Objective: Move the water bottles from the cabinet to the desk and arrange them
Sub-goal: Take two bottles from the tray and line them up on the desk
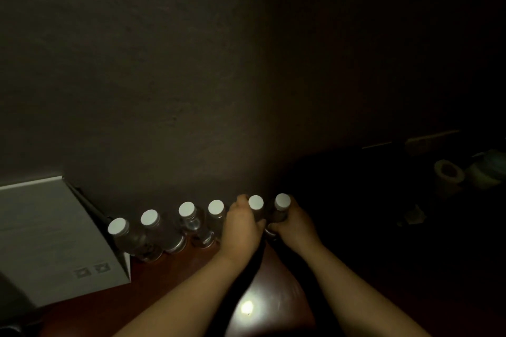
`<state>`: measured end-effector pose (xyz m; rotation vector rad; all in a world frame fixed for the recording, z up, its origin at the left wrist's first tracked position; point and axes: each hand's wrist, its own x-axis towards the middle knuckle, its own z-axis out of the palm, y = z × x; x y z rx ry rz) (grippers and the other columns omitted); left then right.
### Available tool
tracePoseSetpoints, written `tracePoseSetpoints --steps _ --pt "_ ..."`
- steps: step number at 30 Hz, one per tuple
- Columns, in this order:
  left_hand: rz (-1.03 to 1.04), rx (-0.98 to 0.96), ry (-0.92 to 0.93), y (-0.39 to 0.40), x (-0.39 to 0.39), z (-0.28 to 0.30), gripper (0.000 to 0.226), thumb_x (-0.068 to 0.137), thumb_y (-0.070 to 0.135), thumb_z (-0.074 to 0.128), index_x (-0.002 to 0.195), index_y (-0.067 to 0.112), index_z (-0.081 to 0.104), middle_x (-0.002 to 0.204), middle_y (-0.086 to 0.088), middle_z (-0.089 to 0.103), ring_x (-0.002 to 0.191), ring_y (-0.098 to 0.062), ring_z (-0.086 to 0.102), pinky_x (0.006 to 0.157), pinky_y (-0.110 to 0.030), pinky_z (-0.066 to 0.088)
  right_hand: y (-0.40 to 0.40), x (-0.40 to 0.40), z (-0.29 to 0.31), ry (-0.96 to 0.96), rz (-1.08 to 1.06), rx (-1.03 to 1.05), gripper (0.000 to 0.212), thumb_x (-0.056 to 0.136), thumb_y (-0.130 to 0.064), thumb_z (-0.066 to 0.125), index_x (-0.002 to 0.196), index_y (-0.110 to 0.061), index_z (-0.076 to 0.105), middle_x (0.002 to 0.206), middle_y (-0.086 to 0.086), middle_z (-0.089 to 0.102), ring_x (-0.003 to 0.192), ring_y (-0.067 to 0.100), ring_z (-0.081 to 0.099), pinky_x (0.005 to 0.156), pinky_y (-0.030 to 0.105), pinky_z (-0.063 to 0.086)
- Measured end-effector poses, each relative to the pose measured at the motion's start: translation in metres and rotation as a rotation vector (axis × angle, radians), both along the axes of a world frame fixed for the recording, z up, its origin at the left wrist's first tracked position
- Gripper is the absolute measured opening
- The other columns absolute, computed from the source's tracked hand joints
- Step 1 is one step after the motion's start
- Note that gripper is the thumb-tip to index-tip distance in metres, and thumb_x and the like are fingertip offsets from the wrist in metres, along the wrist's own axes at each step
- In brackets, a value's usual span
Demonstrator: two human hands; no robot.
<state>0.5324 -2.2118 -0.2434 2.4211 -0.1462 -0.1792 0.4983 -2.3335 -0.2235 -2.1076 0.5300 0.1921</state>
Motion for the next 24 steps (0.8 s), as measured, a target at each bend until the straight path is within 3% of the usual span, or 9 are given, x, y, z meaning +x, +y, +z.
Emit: tracePoseSetpoints --steps 5,8,11,14,16,19,24 --pt "-0.018 0.006 0.029 -0.003 -0.003 0.004 0.063 0.081 0.016 0.074 0.134 0.010 0.039 0.123 -0.019 0.058 0.111 -0.033 0.059 0.091 -0.035 0.047 -0.001 0.000 -0.003 -0.012 -0.010 -0.009 0.040 0.075 -0.017 0.077 0.102 -0.031 0.052 0.100 -0.009 0.061 0.094 0.012 0.059 0.074 0.024 0.041" --pt "-0.035 0.006 0.013 -0.005 -0.006 0.013 0.067 0.086 0.012 0.067 0.143 0.013 0.032 0.133 -0.017 0.045 0.114 -0.034 0.057 0.092 -0.033 0.046 0.001 -0.002 -0.004 0.006 -0.027 -0.006 0.050 0.075 -0.023 0.078 0.118 -0.028 0.055 0.112 -0.007 0.064 0.104 0.015 0.062 0.079 0.026 0.045" --pt "-0.063 0.024 -0.005 -0.005 -0.006 0.026 0.071 0.085 0.013 0.067 0.146 0.015 0.029 0.136 -0.014 0.039 0.115 -0.032 0.056 0.093 -0.034 0.048 0.003 -0.004 0.009 0.022 -0.018 0.016 0.053 0.079 -0.021 0.075 0.126 -0.029 0.052 0.109 -0.007 0.063 0.095 0.010 0.062 0.070 0.019 0.043" --pt "-0.089 0.047 0.026 -0.002 -0.006 0.041 0.076 0.082 0.016 0.070 0.146 0.017 0.028 0.137 -0.013 0.036 0.116 -0.033 0.057 0.096 -0.036 0.048 0.002 -0.008 0.027 0.025 -0.015 -0.020 0.072 0.081 -0.019 0.077 0.144 -0.024 0.042 0.132 0.003 0.060 0.118 0.022 0.059 0.083 0.021 0.039" --pt "-0.118 0.076 0.048 0.001 -0.009 0.051 0.077 0.082 0.016 0.071 0.147 0.016 0.028 0.139 -0.014 0.033 0.116 -0.034 0.057 0.095 -0.035 0.047 0.002 -0.015 0.041 0.032 0.018 -0.085 0.074 0.082 -0.020 0.076 0.146 -0.022 0.041 0.139 0.004 0.057 0.126 0.024 0.055 0.086 0.022 0.039" --pt "-0.165 0.141 0.023 0.009 -0.018 0.069 0.075 0.082 0.021 0.072 0.144 0.015 0.031 0.139 -0.014 0.034 0.115 -0.034 0.057 0.091 -0.036 0.048 0.003 -0.029 0.063 0.014 0.067 -0.188 0.069 0.082 -0.021 0.074 0.144 -0.019 0.044 0.139 0.005 0.057 0.127 0.024 0.055 0.097 0.027 0.042" --pt "-0.287 0.328 -0.085 0.038 -0.045 0.105 0.065 0.078 0.040 0.072 0.133 0.021 0.043 0.129 -0.007 0.045 0.114 -0.030 0.055 0.087 -0.041 0.053 0.015 -0.060 0.104 0.018 0.192 -0.407 0.072 0.076 -0.031 0.077 0.141 -0.025 0.047 0.134 0.003 0.057 0.123 0.023 0.056 0.099 0.031 0.046"
